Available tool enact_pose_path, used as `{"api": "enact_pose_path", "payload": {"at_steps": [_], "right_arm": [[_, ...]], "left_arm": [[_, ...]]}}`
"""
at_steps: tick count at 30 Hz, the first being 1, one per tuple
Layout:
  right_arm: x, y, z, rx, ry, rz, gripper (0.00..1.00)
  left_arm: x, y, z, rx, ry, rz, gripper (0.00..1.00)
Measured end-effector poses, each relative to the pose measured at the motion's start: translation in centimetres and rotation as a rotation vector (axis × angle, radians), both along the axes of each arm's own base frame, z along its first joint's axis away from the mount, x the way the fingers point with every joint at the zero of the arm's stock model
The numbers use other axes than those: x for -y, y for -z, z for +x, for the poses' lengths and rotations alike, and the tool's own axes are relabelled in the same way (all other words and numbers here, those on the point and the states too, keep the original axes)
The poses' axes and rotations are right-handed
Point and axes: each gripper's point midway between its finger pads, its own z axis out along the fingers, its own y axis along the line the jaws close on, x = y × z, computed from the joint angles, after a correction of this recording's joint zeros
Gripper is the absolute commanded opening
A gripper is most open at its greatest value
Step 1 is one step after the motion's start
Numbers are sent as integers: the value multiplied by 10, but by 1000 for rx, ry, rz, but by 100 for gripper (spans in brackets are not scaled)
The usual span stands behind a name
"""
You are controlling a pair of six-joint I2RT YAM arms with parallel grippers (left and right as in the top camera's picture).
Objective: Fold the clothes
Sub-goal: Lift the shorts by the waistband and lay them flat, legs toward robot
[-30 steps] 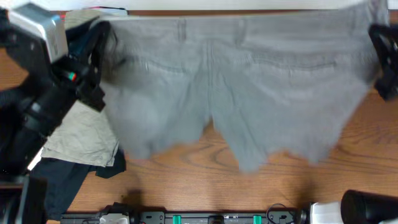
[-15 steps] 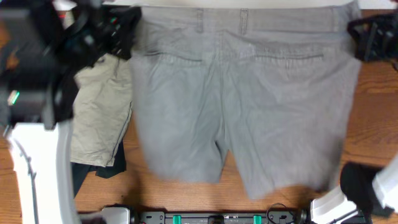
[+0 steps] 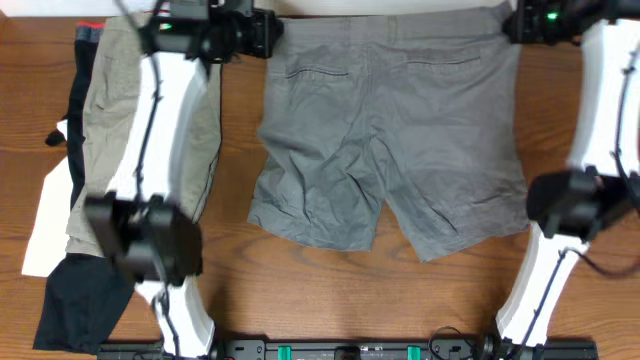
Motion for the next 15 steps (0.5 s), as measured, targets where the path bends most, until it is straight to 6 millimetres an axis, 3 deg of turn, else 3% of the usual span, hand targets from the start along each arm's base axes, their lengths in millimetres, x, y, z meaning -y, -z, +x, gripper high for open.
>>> {"api": "enact_pose_path", "payload": {"at_steps": [5,6,7,8,9,11,15], "right_arm": [[-2,82,54,29,-27,29,1],[-3,94,64,47,-30,33,8],[-4,105,73,66,-28,37,37],[-4,115,81,82,-20,30,64],[-2,123,89,101,-12,17,83],[0,133,98,122,2,5,94],[3,127,106,153,37,3,98]], "left_arm": [[3,69,49,27,-18,16,6],[3,79,57,44,-22,18,16],[3,87,65,60,-27,20,38],[2,94,73,84,-36,26,66],[-1,98,82,109,-56,27,98],[-11,101,95,147,-98,24,98],[-34,96,107,166,-183,17,98]]}}
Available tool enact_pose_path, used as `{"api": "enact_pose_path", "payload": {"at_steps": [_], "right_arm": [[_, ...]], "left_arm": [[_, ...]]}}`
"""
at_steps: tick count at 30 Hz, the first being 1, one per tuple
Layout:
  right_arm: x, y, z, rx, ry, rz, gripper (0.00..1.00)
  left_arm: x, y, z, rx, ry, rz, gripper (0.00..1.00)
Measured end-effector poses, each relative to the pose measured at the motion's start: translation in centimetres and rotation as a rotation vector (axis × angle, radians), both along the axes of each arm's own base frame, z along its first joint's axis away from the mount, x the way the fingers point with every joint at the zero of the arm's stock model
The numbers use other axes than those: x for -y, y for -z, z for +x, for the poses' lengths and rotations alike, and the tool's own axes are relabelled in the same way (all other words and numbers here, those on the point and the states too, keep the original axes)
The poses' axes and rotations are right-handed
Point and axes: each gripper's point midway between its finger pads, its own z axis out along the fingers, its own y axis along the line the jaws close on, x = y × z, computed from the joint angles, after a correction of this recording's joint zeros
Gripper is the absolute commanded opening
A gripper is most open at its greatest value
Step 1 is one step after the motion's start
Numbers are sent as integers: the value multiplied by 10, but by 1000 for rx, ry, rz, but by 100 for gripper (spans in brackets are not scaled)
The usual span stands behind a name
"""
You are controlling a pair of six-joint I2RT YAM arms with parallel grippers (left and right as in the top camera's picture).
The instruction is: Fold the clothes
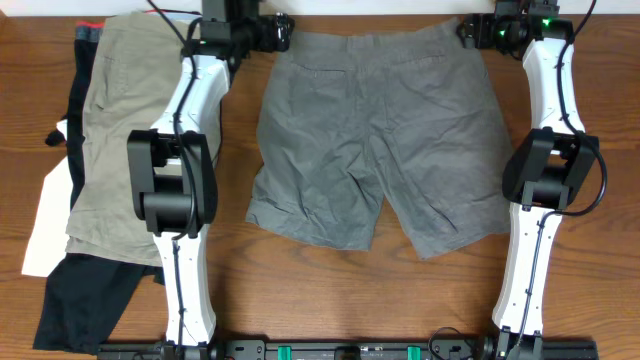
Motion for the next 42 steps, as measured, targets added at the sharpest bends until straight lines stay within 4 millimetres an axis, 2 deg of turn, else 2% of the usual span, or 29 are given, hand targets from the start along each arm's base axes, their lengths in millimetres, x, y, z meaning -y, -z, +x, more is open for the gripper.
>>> {"api": "enact_pose_path", "payload": {"at_steps": [3,6,9,11,12,13,15,16,17,19,20,22,23,27,30,33,42], "right_arm": [[-3,-7,-6,-29,17,21,99],[-7,-16,-24,-100,26,38,99],[-11,-39,-56,-192,29,54,99],[-17,-63,-84,-253,26,71,99],[-20,-82,-101,-279,24,85,99],[-24,-96,-115,-303,21,95,96],[-31,-118,-145,-359,10,112,88],[-36,-127,-160,-386,3,119,75],[-43,-134,-175,-420,-9,125,66],[-57,-136,-195,-483,-42,121,47],[-66,-134,-201,-510,-63,115,31],[-87,-123,-207,-553,-106,102,6],[-99,-115,-210,-580,-131,92,1],[-134,-81,-224,-694,-172,49,1],[-150,-53,-232,-760,-175,24,1],[-153,-29,-235,-806,-138,15,1],[-143,38,-243,-901,11,15,1]], "left_arm": [[-9,-1,-7,-49,-29,1,98],[-11,-8,-27,-132,-42,6,98],[-12,-38,-57,-194,-43,14,98],[-13,-66,-83,-224,-40,24,98],[-15,-81,-99,-241,-38,32,98],[-16,-99,-119,-260,-36,41,98],[-20,-121,-146,-281,-39,56,98],[-22,-131,-160,-295,-42,62,98],[-24,-138,-172,-310,-44,68,98],[-28,-143,-194,-355,-52,88,98],[-30,-141,-202,-384,-55,97,98],[-35,-131,-215,-448,-66,126,98],[-39,-124,-220,-487,-77,143,98],[-49,-104,-229,-568,-109,198,98],[-53,-101,-230,-575,-123,217,98],[-54,-101,-228,-567,-130,223,98],[-56,-102,-224,-549,-141,232,98]]}}
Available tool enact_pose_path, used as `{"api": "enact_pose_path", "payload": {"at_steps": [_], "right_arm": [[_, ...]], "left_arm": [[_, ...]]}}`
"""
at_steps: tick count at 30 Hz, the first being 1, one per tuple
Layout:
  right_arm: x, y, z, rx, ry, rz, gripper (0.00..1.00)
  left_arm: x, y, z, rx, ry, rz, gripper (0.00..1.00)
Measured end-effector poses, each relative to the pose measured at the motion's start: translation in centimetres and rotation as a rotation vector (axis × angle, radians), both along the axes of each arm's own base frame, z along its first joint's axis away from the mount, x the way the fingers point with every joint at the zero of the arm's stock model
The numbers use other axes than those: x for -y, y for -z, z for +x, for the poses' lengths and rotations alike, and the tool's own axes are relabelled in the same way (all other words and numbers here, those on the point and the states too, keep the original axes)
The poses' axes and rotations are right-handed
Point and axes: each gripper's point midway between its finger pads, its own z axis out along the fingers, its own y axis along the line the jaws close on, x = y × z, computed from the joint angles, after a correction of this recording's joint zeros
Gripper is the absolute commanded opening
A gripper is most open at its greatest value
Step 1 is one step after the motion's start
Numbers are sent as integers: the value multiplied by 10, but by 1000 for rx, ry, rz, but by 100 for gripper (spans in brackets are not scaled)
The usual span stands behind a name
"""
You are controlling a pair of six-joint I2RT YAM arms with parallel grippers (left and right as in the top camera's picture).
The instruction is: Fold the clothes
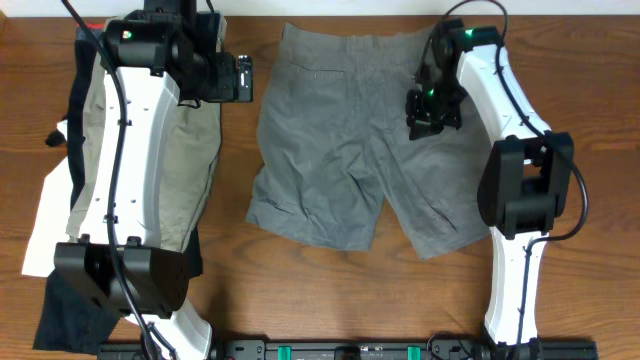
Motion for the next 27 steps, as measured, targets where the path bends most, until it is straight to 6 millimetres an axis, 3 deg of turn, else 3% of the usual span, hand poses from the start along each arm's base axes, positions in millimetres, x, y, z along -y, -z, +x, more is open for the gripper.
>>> {"api": "enact_pose_path", "payload": {"at_steps": [7,19,23,27], "right_arm": [[10,48,-6,-20,89,-61,1],[19,52,0,70,169,16,2],[49,53,23,165,233,49,7],[102,51,59,326,311,61,9]], "left_arm": [[0,0,1,2,0,0,98],[0,0,1,2,0,0,98],[0,0,1,2,0,0,98],[0,1,1,-1,-2,0,98]]}}
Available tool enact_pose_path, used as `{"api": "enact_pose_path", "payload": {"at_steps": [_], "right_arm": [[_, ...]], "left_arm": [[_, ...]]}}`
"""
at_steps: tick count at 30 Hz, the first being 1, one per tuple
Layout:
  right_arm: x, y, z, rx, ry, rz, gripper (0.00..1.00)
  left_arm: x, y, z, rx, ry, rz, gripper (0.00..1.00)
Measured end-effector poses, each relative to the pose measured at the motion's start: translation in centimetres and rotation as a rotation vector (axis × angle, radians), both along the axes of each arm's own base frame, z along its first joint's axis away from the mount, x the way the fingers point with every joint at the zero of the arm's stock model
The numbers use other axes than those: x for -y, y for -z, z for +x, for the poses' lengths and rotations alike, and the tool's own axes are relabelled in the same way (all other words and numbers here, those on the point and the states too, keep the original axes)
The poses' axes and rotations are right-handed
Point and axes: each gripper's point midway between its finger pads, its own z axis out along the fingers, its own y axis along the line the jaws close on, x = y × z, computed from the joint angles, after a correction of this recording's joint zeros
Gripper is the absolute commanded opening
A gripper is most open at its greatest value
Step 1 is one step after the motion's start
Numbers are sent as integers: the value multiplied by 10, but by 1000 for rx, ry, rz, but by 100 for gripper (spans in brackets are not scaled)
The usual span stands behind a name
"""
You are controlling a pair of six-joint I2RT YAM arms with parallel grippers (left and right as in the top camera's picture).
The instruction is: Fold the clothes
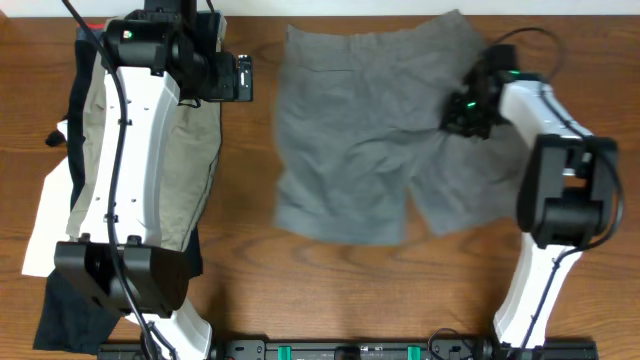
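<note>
Grey shorts lie spread on the wooden table in the overhead view, waistband at the far edge and legs toward me, creased around the right side. My right gripper rests low on the shorts' right half and looks shut on a fold of the fabric. The waistband's right corner is pulled up into a point. My left gripper hovers just left of the shorts, apart from them, fingers spread with nothing between them.
A pile of other clothes lies along the left side under my left arm: a khaki garment, a black one and a white piece. The table's far edge runs just behind the waistband.
My right gripper moved right and the whole shorts shifted right with it; the left leg hem now lies further from the pile. The left arm has not moved.
Both grippers were at the waistband corners at the far edge, with the shorts stretched flat. Later the left gripper stood off to the left, free of the shorts, and the right gripper sat on the right half. Now the shorts lie further right.
</note>
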Motion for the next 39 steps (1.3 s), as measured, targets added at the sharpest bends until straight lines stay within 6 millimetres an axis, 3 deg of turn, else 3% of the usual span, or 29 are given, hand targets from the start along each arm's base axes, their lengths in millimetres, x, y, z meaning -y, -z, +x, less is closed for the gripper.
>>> {"api": "enact_pose_path", "payload": {"at_steps": [4,5,7,10,13,17,20,22,25,29,32,39], "right_arm": [[71,-2,26,133,90,-74,12],[101,-2,31,168,126,-116,14],[116,-3,32,185,136,-142,25],[134,-7,31,172,124,-164,51],[136,-14,22,94,94,-163,66],[133,-29,12,-15,60,-139,79],[132,-65,14,-17,44,-135,82],[131,-100,21,26,32,-148,83],[125,-136,20,64,15,-158,84],[114,-174,14,114,-2,-168,83],[108,-191,6,124,-9,-168,82],[93,-196,1,114,-38,-164,81]], "left_arm": [[3,4,4,2,-4,-5,98],[7,8,6,-2,0,-7,98],[12,11,7,-2,7,-8,98],[25,18,15,9,34,-10,98],[39,24,31,44,60,-15,98],[60,33,60,124,100,-30,98],[81,47,82,169,157,-70,98],[98,63,93,175,196,-107,98],[123,88,104,175,252,-155,98],[157,128,105,138,330,-181,98],[176,145,102,130,379,-184,98],[207,158,102,162,425,-165,98]]}}
